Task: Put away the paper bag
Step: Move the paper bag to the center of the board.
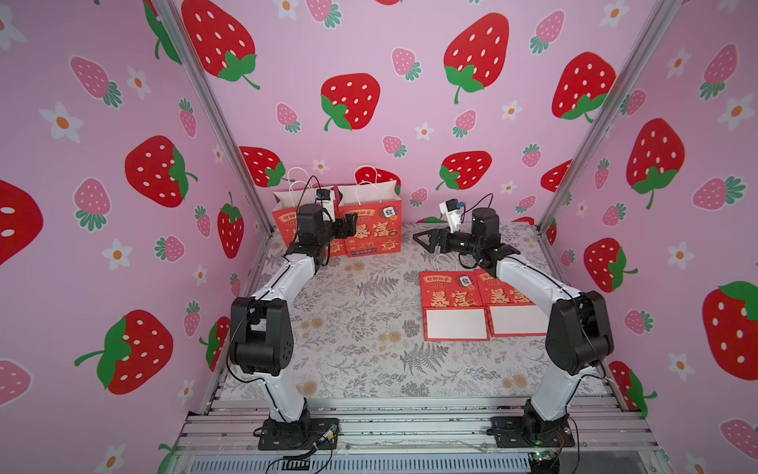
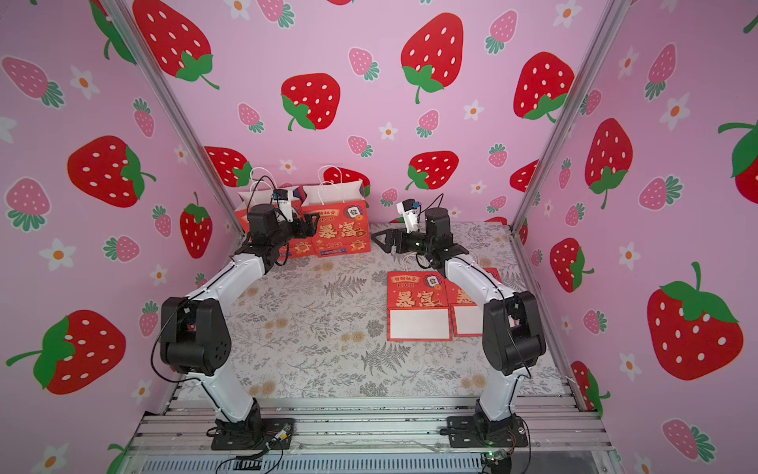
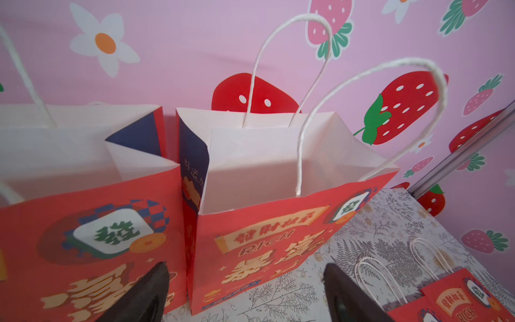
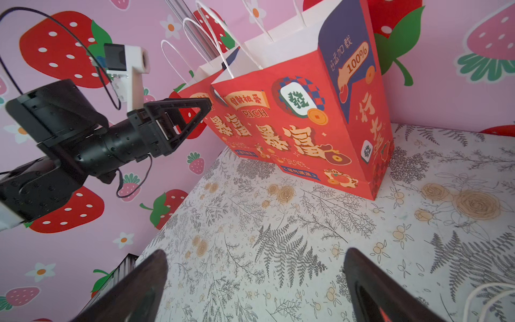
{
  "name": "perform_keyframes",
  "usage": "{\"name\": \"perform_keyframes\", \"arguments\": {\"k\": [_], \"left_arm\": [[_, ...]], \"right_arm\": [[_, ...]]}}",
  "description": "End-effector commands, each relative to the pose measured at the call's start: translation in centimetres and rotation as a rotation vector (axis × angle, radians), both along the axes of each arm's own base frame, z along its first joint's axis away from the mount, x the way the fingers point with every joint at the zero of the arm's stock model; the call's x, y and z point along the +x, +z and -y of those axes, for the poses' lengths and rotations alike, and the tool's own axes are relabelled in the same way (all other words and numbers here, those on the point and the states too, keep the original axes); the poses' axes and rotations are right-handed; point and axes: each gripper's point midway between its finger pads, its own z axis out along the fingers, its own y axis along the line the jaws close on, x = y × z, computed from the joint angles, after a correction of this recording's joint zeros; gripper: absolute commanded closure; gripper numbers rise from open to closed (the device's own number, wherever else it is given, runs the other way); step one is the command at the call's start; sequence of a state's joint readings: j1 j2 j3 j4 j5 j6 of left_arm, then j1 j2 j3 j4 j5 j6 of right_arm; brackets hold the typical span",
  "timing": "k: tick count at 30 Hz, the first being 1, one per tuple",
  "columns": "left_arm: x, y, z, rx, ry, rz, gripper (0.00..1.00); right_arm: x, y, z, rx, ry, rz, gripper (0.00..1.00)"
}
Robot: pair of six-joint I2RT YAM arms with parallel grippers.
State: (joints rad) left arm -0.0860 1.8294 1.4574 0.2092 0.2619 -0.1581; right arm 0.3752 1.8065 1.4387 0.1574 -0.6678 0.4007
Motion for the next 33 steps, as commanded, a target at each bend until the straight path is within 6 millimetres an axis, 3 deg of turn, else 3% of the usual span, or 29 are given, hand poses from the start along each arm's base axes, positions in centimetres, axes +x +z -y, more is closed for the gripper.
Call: {"name": "perform_keyframes", "arguments": {"k": [1, 4, 7, 13, 21, 25, 33], "left_arm": [[1.0, 1.0, 1.2, -0.025, -0.062, 0.013, 0.17], [1.7, 0.0, 2.1, -0.044, -0.094, -0.019, 0.22], [1.8, -0.6, 2.8, -0.047, -0.116, -0.034, 0.37], [1.1, -1.0, 3.0, -0.042, -0.117, -0.048, 0.55], [-1.4, -1.2, 4.8, -0.039, -0.161, -0.074, 0.81], [-3.2, -1.0, 6.1, -0.021, -0.181, -0.080, 0.99], [-7.0, -0.6, 7.6, 0.010, -0.187, -0.081, 1.00]], "right_arm": [[-0.9, 1.0, 0.0, 0.017, 0.020, 0.023, 0.01], [-1.2, 1.2, 0.0, 0.018, 0.023, 0.023, 0.00], [-1.4, 1.2, 0.1, 0.016, 0.023, 0.022, 0.02], [-1.9, 1.6, 0.2, 0.020, 0.025, 0.023, 0.04], [-2.7, 2.3, 0.5, 0.024, 0.022, 0.034, 0.07], [-3.6, 3.0, 0.9, 0.027, 0.018, 0.046, 0.08], [-5.5, 4.0, 1.9, 0.029, 0.003, 0.068, 0.08]]}}
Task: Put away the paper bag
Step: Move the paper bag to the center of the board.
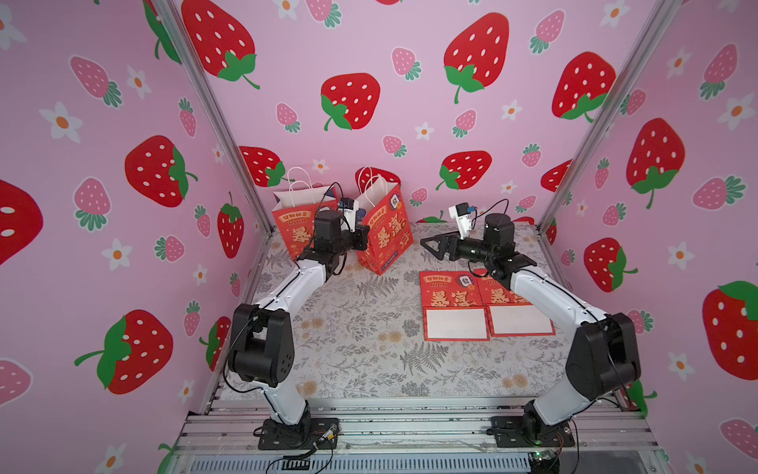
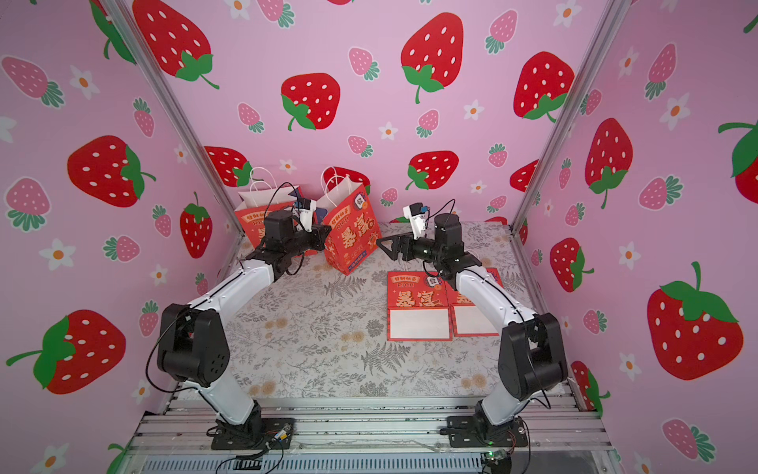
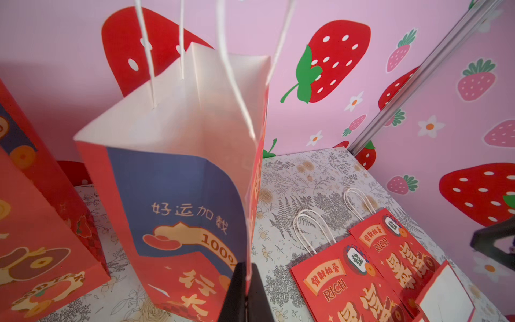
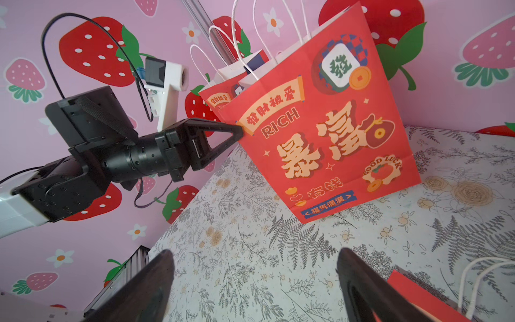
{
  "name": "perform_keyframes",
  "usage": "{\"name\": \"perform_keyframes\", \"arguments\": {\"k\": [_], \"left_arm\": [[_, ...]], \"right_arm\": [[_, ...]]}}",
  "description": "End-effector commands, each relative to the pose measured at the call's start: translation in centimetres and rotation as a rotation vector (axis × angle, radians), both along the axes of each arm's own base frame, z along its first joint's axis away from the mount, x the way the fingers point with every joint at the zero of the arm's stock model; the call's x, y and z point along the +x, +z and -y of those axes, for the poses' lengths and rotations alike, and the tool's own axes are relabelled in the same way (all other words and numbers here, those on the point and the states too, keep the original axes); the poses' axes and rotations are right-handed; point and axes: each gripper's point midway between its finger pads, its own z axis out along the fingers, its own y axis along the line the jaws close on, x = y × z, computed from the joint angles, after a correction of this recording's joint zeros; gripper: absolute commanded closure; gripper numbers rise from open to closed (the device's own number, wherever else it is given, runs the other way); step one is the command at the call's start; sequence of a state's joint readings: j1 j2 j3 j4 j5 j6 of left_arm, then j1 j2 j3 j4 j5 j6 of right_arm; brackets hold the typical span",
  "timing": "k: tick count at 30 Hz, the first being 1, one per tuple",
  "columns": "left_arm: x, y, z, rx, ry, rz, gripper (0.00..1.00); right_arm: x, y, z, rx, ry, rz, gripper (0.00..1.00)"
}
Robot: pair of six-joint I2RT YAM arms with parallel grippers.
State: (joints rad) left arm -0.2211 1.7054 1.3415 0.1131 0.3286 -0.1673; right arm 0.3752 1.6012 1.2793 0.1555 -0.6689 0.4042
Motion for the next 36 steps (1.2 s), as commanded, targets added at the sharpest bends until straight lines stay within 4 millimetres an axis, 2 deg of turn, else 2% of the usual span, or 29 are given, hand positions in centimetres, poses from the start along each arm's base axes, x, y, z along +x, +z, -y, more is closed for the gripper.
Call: {"name": "perform_keyframes", "arguments": {"k": [1, 7, 10, 14, 18, 19, 21, 23, 27, 30, 36], "left_arm": [[-1.5, 0.4, 0.1, 0.030, 0.005, 0.015, 1.00], [-5.6, -0.6, 0.7, 0.061, -0.040, -0.037, 1.00], [-8.6, -1.1, 0.8, 0.085, -0.072, -0.066, 1.00], [-13.2, -2.8, 0.3, 0.123, -0.079, -0.102, 1.00], [-16.5, -3.0, -0.6, 0.132, -0.072, -0.103, 1.00], [-17.0, -3.0, -0.9, 0.129, -0.064, -0.098, 0.96], [-17.6, -2.6, -1.3, 0.128, -0.053, -0.082, 0.81], [-17.8, -2.4, -1.3, 0.124, -0.053, -0.079, 0.60], [-18.8, -3.4, -0.2, 0.117, -0.108, -0.126, 0.34], [-19.6, -4.1, -0.1, 0.187, -0.111, -0.123, 0.31], [-18.9, -5.2, -0.6, 0.205, -0.066, -0.083, 0.30]], "right_arm": [[-1.0, 1.3, 0.2, 0.010, 0.000, 0.031, 0.08], [-1.8, 1.7, 1.0, -0.004, -0.015, 0.042, 0.08], [-1.9, 1.6, 1.5, -0.011, -0.015, 0.037, 0.08], [-1.8, 1.4, 2.7, 0.005, -0.011, 0.004, 0.08], [-2.0, 1.3, 3.2, 0.014, 0.003, -0.015, 0.08], [-2.1, 1.1, 3.2, 0.009, 0.012, -0.020, 0.08], [-2.3, 0.6, 3.1, -0.005, 0.030, -0.033, 0.05], [-2.3, 0.0, 3.2, -0.012, 0.042, -0.050, 0.05], [-2.1, -0.6, 3.7, -0.007, 0.043, -0.074, 0.04], [-2.0, -0.7, 3.8, -0.004, 0.042, -0.075, 0.04], [-1.9, -0.9, 3.8, -0.002, 0.045, -0.081, 0.04]]}}
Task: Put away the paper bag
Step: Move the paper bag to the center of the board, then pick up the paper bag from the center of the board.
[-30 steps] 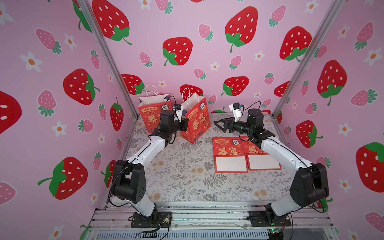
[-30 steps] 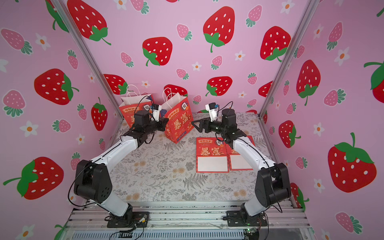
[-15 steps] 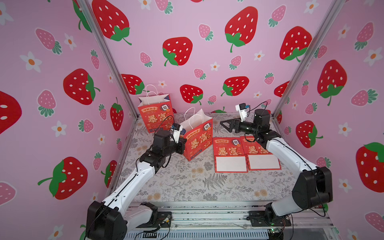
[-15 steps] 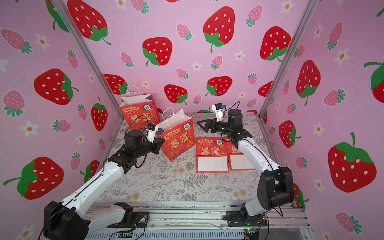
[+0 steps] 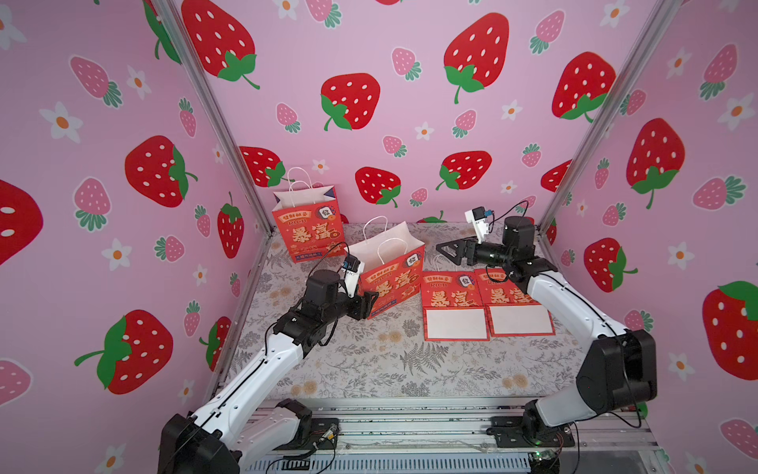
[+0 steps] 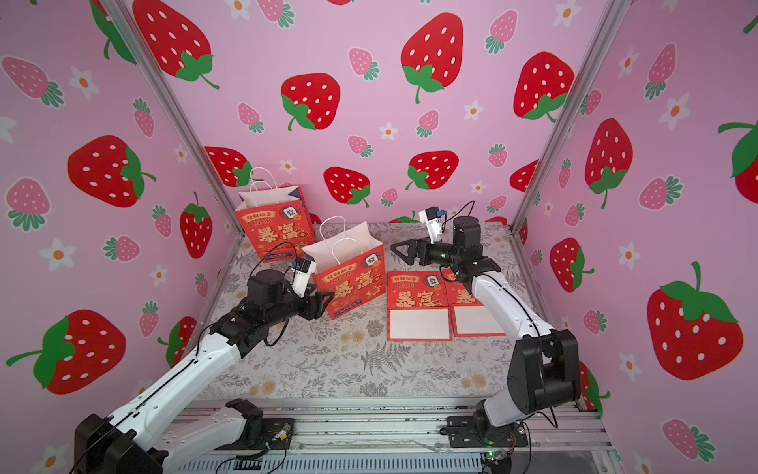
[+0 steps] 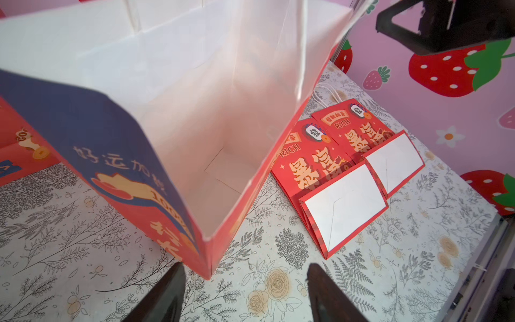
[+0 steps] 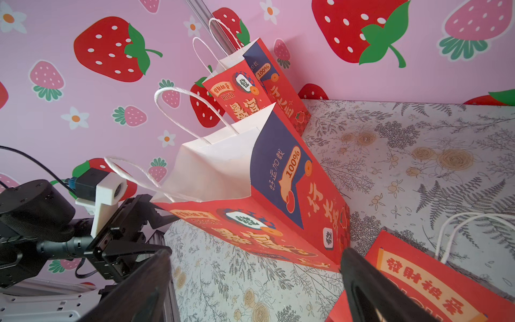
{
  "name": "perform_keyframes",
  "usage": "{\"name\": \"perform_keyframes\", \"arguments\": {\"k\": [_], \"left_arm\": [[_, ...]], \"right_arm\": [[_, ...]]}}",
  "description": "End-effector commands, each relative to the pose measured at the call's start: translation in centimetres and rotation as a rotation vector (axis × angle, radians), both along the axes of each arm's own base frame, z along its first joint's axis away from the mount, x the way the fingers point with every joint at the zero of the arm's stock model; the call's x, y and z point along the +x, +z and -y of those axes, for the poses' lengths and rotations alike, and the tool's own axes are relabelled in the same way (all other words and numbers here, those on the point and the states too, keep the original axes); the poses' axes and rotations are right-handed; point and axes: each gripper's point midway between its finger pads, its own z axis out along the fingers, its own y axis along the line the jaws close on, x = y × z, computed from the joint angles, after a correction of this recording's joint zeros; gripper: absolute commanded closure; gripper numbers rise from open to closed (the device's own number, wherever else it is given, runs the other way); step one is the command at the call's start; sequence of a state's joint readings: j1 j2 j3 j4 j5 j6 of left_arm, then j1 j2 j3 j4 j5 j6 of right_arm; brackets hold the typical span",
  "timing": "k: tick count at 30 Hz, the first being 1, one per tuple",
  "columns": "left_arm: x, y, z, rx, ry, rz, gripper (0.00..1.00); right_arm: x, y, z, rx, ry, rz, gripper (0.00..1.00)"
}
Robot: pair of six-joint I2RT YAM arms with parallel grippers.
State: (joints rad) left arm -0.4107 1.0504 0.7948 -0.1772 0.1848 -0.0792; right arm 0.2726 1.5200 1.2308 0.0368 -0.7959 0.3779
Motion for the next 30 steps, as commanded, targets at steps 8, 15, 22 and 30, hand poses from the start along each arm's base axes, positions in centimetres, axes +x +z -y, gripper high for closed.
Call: {"name": "perform_keyframes", "arguments": {"k": [8, 15, 22, 30], "left_arm": [[3.5, -1.8, -0.5, 0.047, 0.090, 0.081, 0.39], [5.0, -1.9, 0.1, 0.048, 0.097, 0.094, 0.62], [4.4, -1.0, 0.6, 0.056, 0.076, 0.094, 1.00], [0.9, 3.5, 0.5, -0.012, 0.018, 0.100, 1.00]], "right_arm": [[-0.4, 0.0, 0.0, 0.017, 0.021, 0.004, 0.05], [-0.7, 0.4, 0.0, 0.028, 0.021, 0.015, 0.06], [-0.9, 0.9, 0.2, 0.030, 0.023, 0.025, 0.06], [-1.7, 2.4, 2.8, 0.064, 0.014, 0.027, 0.02]]}}
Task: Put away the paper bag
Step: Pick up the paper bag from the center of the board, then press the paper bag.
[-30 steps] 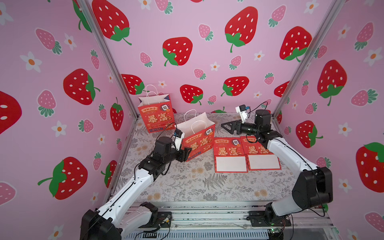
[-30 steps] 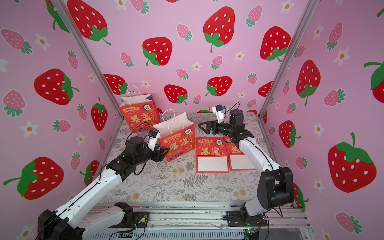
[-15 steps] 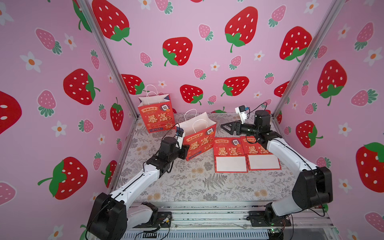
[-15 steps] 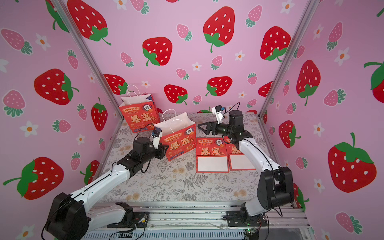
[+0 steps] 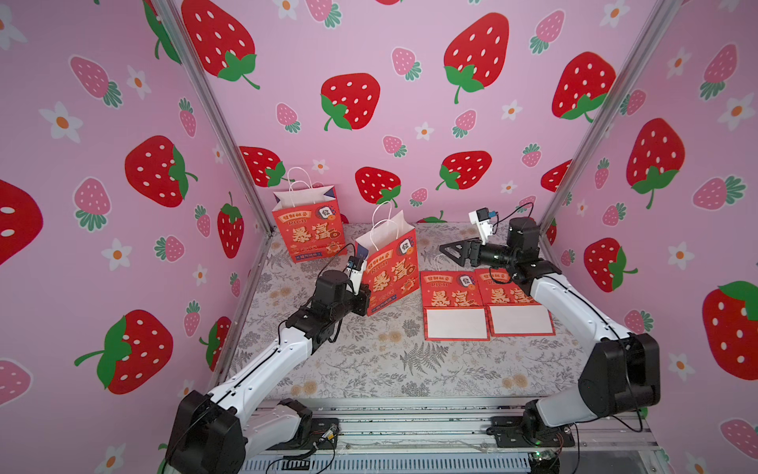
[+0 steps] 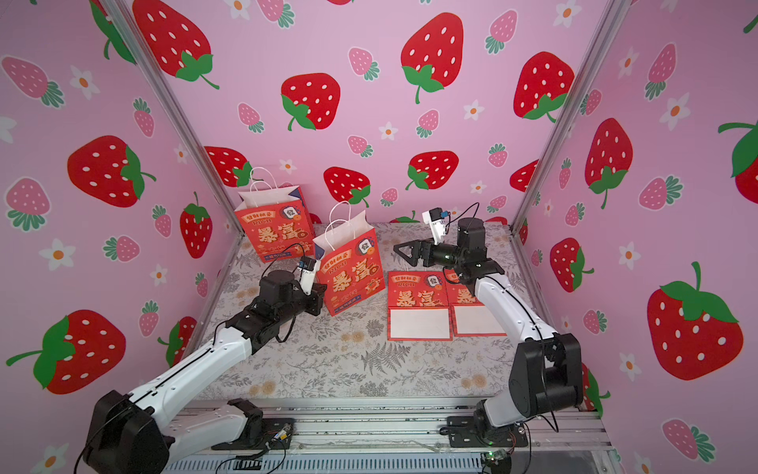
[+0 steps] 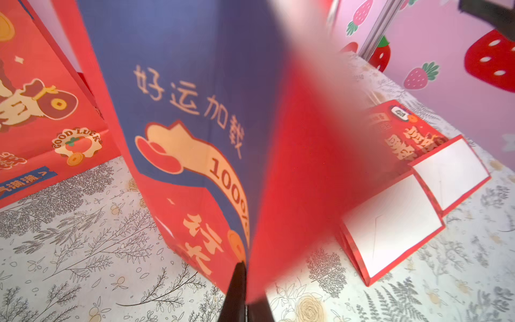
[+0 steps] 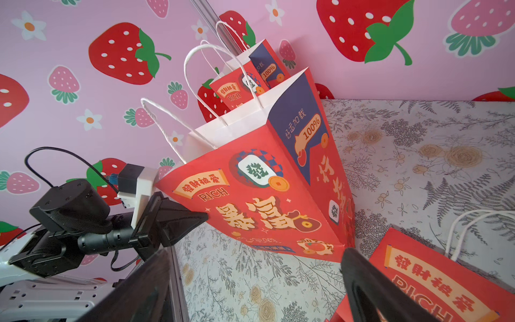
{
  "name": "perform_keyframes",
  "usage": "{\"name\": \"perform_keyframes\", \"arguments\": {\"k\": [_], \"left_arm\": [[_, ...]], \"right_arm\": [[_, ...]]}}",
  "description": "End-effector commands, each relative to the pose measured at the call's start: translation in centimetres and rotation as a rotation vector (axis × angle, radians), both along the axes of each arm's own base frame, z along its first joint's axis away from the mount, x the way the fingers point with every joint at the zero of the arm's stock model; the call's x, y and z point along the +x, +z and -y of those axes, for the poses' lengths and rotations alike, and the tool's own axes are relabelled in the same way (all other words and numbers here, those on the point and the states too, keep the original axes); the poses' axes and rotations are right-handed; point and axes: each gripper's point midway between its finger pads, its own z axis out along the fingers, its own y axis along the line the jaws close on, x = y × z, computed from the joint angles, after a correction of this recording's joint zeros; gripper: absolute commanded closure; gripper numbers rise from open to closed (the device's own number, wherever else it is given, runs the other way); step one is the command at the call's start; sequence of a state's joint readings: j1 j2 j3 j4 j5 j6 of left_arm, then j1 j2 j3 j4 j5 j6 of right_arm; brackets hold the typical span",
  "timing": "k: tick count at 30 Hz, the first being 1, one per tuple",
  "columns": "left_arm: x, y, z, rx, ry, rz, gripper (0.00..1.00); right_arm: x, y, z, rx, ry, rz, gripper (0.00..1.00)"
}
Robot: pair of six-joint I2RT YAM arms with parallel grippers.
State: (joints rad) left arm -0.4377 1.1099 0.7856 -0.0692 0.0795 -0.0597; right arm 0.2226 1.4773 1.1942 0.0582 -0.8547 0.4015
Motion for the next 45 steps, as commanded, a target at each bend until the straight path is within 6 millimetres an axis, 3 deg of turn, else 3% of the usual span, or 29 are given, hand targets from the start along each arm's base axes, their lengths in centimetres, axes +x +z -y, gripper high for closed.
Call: {"name": "perform_keyframes", "arguments": {"k": [1, 8, 15, 20, 26, 34, 45], "left_arm": [[-1.8, 4.6, 0.6, -0.074, -0.061, 0.038, 1.00], [-5.8, 12.1, 1.1, -0.206, -0.175, 0.102, 1.00], [-8.3, 19.4, 1.2, -0.376, -0.248, 0.176, 1.00], [-8.8, 22.6, 1.1, -0.458, -0.250, 0.210, 1.00], [-8.1, 23.9, 0.8, -0.494, -0.216, 0.213, 1.00], [-7.4, 24.0, 0.9, -0.528, -0.209, 0.209, 1.00], [-8.4, 25.9, 0.7, -0.568, -0.230, 0.253, 1.00]], "right_arm": [[-1.0, 1.5, 1.7, 0.034, 0.009, 0.017, 0.02], [-1.1, 0.9, 3.2, 0.103, 0.086, -0.072, 0.01], [-2.8, 1.0, 1.2, 0.166, 0.283, -0.143, 0.01], [-5.3, 1.7, -1.1, 0.196, 0.457, -0.155, 0.00], [-7.8, 4.2, -3.4, 0.204, 0.561, -0.087, 0.01], [-9.1, 6.5, -5.3, 0.221, 0.584, -0.034, 0.02], [-7.0, 6.0, -6.9, 0.224, 0.492, -0.053, 0.20]]}}
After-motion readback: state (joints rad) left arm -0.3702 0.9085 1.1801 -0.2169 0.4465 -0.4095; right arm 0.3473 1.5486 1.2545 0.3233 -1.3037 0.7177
